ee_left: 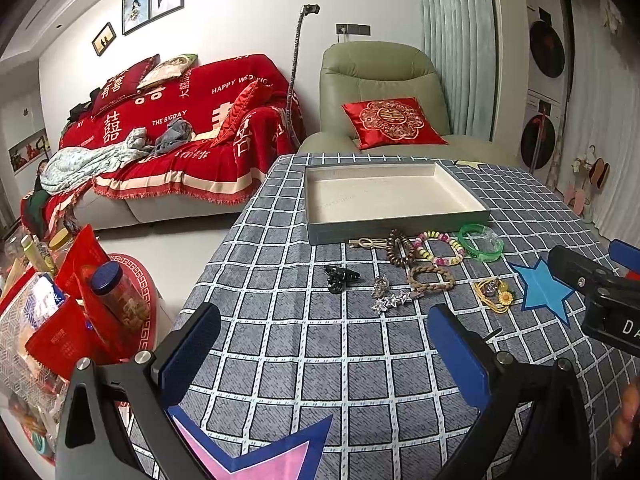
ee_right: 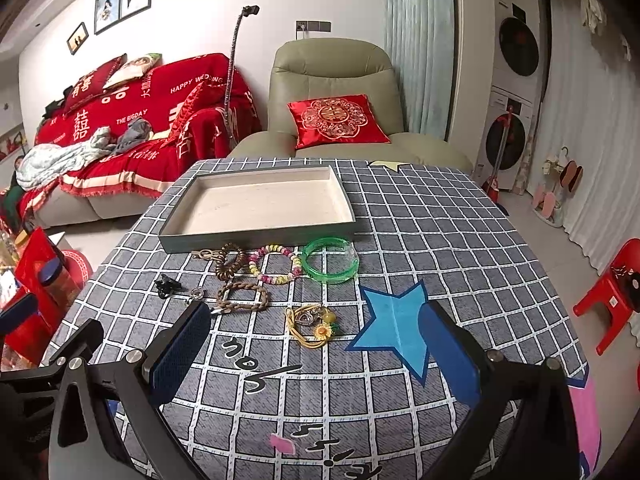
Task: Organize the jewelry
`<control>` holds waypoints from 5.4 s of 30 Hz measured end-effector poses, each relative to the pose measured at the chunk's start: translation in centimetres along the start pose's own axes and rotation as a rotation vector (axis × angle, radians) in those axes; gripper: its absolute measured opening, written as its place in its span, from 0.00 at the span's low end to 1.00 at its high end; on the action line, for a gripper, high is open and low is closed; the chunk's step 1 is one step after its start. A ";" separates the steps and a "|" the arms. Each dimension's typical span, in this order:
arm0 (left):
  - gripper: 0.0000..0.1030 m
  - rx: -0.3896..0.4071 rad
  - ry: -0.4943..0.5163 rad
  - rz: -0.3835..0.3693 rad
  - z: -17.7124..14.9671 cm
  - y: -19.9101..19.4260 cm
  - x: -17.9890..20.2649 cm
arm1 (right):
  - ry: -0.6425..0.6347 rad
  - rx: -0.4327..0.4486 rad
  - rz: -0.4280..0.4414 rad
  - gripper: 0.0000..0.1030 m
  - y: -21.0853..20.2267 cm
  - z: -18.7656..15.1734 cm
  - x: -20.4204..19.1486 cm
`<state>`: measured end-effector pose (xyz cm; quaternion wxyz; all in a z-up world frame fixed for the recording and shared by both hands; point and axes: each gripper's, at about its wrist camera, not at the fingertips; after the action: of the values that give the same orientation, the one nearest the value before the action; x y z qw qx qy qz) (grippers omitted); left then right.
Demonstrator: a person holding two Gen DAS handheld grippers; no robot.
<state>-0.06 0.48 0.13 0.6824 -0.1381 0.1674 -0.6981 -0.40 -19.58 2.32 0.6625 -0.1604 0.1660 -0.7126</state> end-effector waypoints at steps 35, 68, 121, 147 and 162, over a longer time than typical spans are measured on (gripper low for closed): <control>1.00 -0.004 -0.002 0.000 -0.2 0.1 -0.1 | -0.002 -0.001 0.001 1.00 0.1 -0.3 -0.1; 1.00 -0.005 -0.001 0.000 -0.2 0.1 -0.1 | -0.001 0.000 0.001 1.00 0.1 -0.3 -0.1; 1.00 -0.238 -0.031 -0.057 -1.2 8.1 -2.0 | 0.070 -0.185 -0.040 1.00 4.4 -2.9 4.1; 0.82 -0.378 -0.005 -0.198 -1.2 18.3 -0.8 | 0.068 -0.410 -0.004 0.69 13.5 -5.4 2.9; 0.32 -0.341 -0.007 -0.279 -0.6 17.5 -0.6 | 0.101 -0.355 0.012 0.23 12.6 -4.4 3.2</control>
<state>15.59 0.84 -7.80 0.5464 -0.2758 0.2600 -0.7469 8.60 -23.51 -7.20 0.6189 -0.2377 0.3231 -0.6753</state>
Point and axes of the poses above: each gripper's, at about its wrist camera, not at the fingertips, and y roughly the way its jaws point, x to its right, z to its top, and after that the axes turned 12 degrees about x, right-handed
